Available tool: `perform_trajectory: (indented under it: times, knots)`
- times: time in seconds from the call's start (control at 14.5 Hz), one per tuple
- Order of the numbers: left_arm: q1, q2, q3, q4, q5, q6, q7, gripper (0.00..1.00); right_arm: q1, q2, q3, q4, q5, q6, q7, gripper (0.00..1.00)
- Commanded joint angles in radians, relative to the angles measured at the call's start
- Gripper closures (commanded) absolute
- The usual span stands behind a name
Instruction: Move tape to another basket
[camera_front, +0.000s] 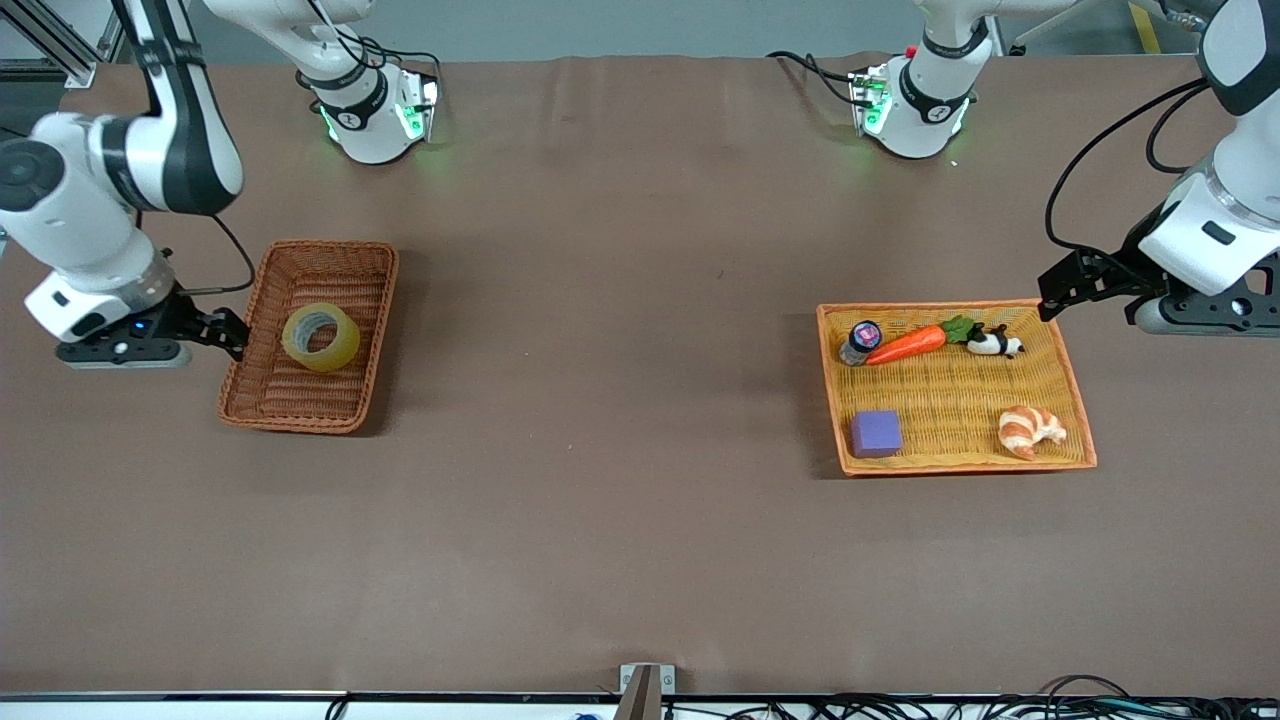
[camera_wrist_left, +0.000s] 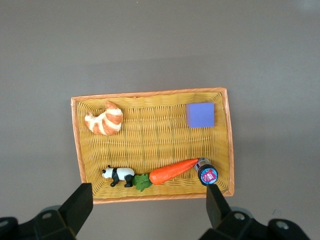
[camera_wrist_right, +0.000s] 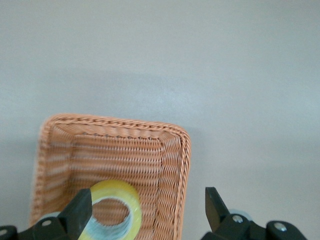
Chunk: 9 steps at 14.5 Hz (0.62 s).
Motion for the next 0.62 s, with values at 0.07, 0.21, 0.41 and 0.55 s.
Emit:
perform_trajectory:
  times: [0.07,0.21,0.41,0.55]
  knots:
    - [-0.009,0.005,0.007,0.013,0.005,-0.010,-0.002,0.00,-0.025,0.027,0.049,0.315,0.154,-0.326,0.039,0.00]
    - [-0.008,0.005,0.007,0.013,0.005,-0.010,0.001,0.00,-0.025,0.038,0.050,0.443,0.159,-0.437,0.030,0.00]
    - [-0.008,0.009,0.007,0.015,0.005,-0.007,0.002,0.00,-0.025,0.055,0.053,0.623,0.169,-0.618,0.027,0.00]
    - [-0.008,0.012,0.007,0.015,0.005,-0.007,0.002,0.00,-0.022,0.055,0.055,0.677,0.175,-0.707,0.028,0.00]
